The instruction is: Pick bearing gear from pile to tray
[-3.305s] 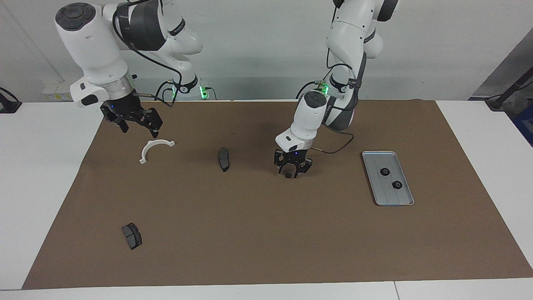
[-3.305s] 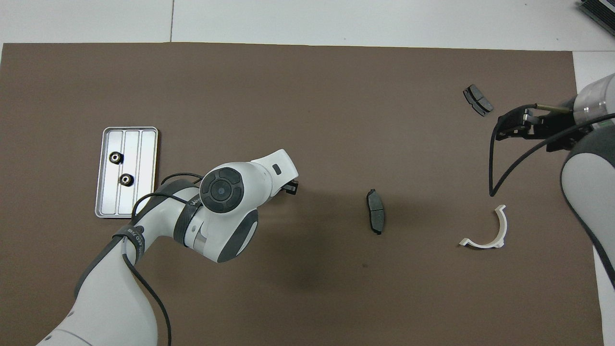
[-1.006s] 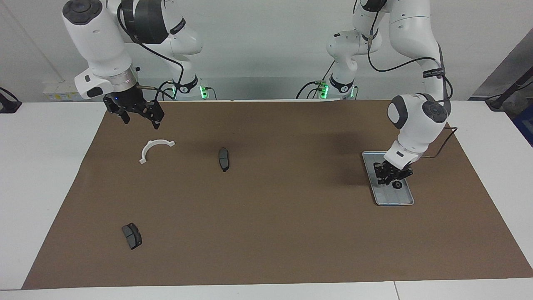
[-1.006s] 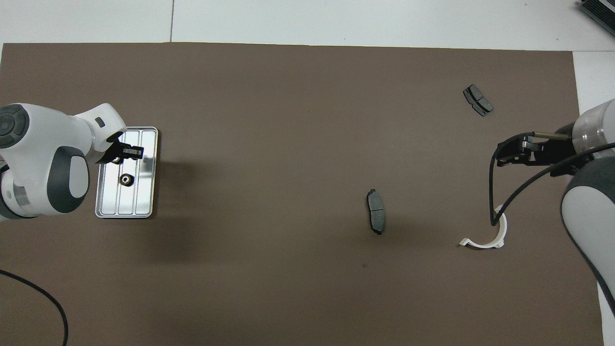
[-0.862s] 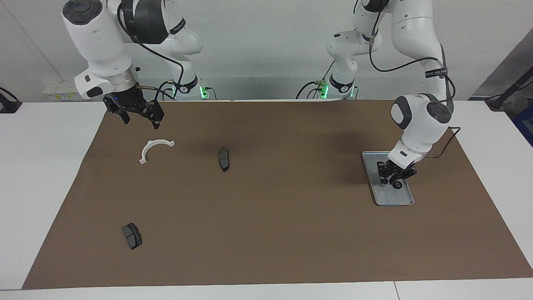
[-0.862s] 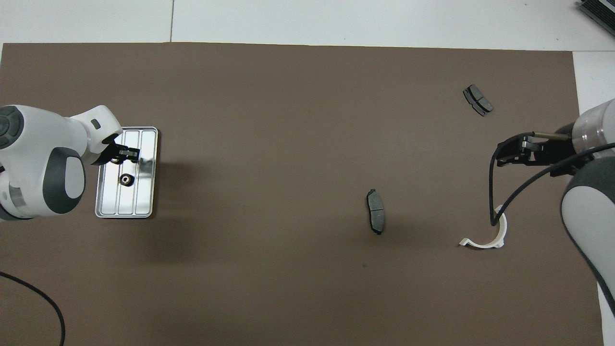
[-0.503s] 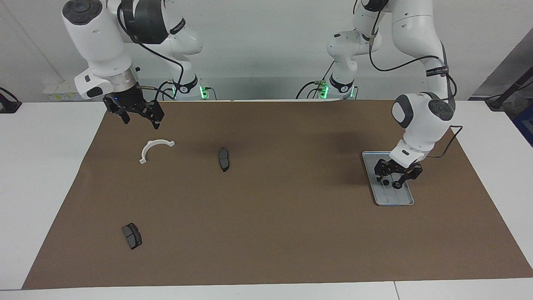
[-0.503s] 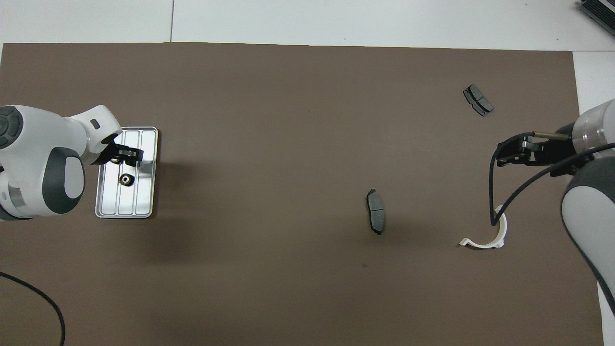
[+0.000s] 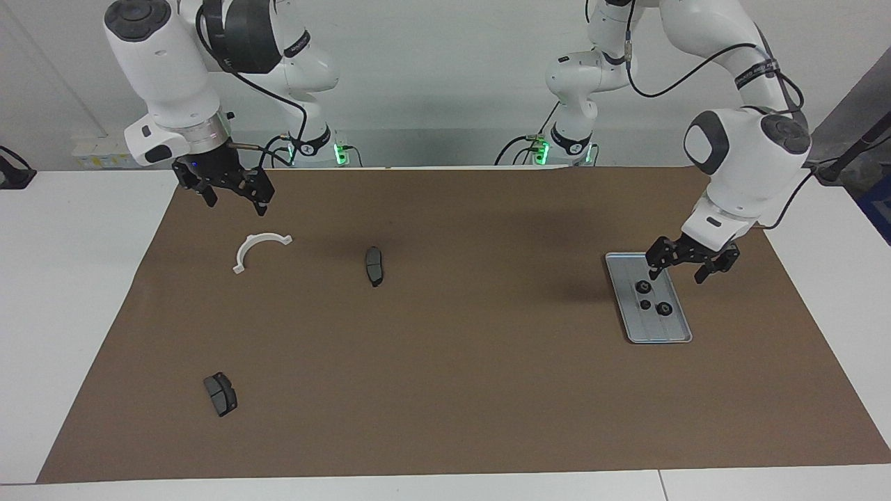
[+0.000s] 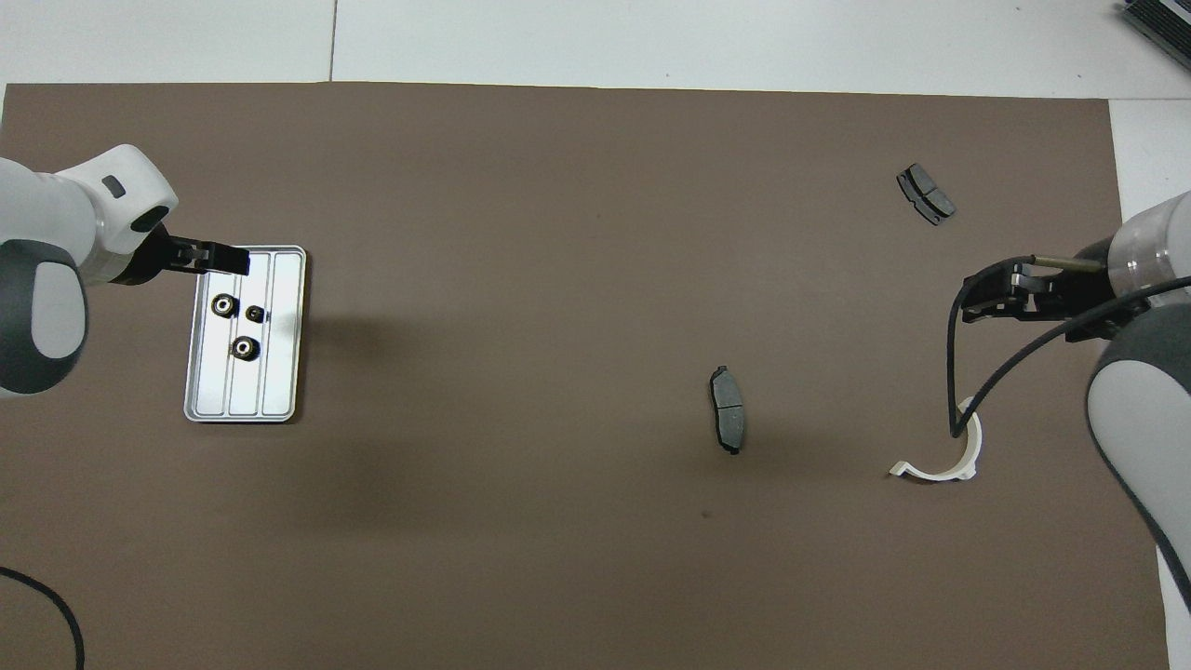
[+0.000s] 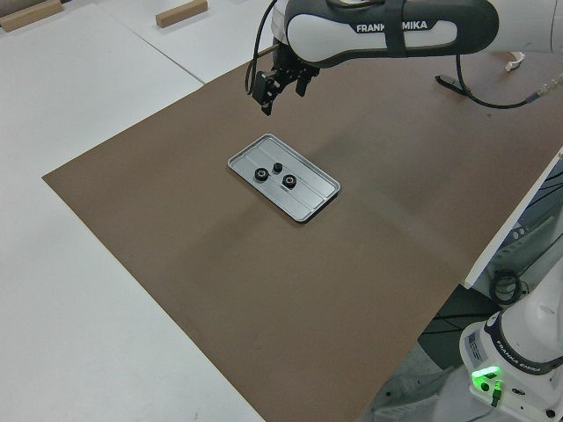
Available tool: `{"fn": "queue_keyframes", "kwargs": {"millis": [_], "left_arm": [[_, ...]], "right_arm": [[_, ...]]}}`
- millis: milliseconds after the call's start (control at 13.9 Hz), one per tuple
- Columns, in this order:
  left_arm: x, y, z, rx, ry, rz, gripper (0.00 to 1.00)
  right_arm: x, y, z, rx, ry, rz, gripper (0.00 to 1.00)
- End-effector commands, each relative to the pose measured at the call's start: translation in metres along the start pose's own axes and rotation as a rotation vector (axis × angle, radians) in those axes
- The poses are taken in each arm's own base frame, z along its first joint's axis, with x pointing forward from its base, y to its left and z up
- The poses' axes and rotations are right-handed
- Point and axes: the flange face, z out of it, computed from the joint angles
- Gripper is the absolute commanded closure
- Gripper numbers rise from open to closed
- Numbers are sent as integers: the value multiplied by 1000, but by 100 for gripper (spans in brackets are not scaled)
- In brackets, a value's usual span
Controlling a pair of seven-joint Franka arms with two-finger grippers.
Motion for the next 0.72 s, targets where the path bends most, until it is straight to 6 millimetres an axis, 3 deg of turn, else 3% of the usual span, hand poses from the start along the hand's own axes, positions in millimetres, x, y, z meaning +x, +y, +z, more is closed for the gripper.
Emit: {"fn": "queue_keyframes", "kwargs": {"millis": [0, 144, 287, 647], "left_arm": [[-20, 6, -55, 2, -12, -13, 0], [-39, 9, -89, 14, -8, -27, 0], [-53, 15, -111, 20, -10, -76, 0], [-58, 16, -115, 22, -12, -94, 0]], "right_arm": [[-2, 2, -3, 17, -10, -16, 0], [-2, 3, -3, 16, -12, -14, 0], [-2, 2, -4, 17, -9, -16, 0], [-2, 2, -3, 17, -10, -16, 0]]}}
